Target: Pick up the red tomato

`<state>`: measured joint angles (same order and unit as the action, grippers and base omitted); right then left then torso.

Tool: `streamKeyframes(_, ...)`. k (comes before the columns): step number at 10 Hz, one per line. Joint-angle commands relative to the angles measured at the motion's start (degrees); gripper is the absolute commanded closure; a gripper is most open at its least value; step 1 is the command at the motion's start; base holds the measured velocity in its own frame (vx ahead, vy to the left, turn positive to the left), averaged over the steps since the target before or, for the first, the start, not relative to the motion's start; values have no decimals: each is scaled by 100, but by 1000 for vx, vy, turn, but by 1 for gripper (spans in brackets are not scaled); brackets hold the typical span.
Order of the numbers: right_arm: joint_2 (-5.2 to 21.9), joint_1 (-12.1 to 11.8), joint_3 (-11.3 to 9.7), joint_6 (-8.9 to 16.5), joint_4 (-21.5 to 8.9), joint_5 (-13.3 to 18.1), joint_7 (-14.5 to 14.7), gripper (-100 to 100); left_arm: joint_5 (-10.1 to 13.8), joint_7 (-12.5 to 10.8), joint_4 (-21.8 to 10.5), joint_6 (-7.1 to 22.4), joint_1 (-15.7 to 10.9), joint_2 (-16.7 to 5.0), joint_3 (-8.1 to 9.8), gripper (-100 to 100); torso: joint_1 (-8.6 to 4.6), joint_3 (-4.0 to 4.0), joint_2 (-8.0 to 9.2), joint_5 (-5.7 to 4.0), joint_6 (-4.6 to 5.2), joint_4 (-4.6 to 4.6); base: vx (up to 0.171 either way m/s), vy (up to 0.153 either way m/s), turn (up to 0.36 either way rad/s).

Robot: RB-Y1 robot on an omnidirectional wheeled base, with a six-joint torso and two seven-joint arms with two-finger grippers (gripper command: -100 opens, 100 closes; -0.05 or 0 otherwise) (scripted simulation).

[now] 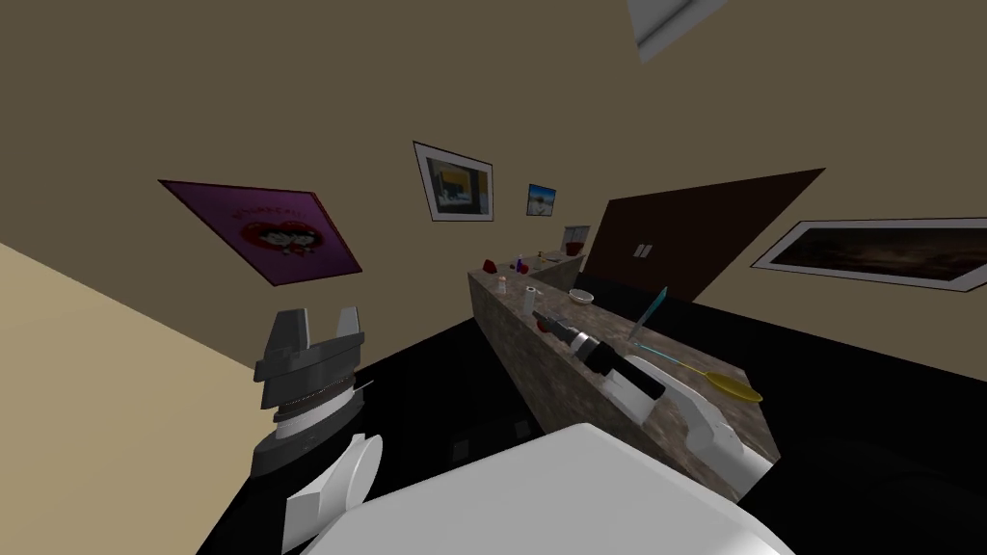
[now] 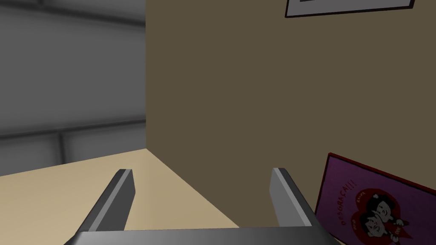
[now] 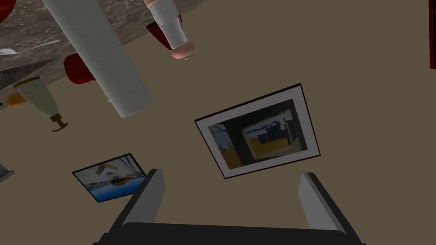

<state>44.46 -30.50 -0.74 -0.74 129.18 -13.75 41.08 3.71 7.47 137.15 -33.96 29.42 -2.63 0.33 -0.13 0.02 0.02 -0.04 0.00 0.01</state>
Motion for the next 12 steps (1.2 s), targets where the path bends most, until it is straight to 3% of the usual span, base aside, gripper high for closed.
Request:
streamKeyframes(1,254,-7,-44,101,14,-15,175,-100,0,0,0,0,0,0,0,0,0,0,0,0,0,0,-9,-25,57)
streamKeyframes(2,458,-12,-107,249,4,-71,394,-100,0,0,0,0,0,0,0,0,1,-2,-3,0,2,-1,-9,-29,87)
streamKeyframes(7,1292,-24,-239,533,-10,-179,942,-100,0,0,0,0,0,0,0,0,2,-4,-8,0,0,-2,-5,-25,72)
streamKeyframes(8,1473,-30,-307,667,-15,-231,1174,-100,0,0,0,0,1,0,0,0,1,-5,-8,0,3,-2,1,-28,85)
streamKeyframes(9,1635,-30,-307,667,-15,-231,1197,-100,0,0,0,0,0,0,0,0,0,-5,-9,0,1,-2,2,-24,47)
streamKeyframes(10,1810,-35,-375,797,-18,-282,1432,-100,0,0,0,0,1,0,0,0,2,-5,-9,0,3,-2,4,-24,85)
streamKeyframes(11,1977,-35,-375,797,-18,-282,1449,-100,0,0,0,0,1,0,0,0,2,-6,-11,0,1,-2,4,-24,55)
streamKeyframes(12,2150,-40,-443,922,-20,-331,1687,-100,0,0,0,0,1,0,0,0,2,-6,-11,0,3,-2,7,-27,93)
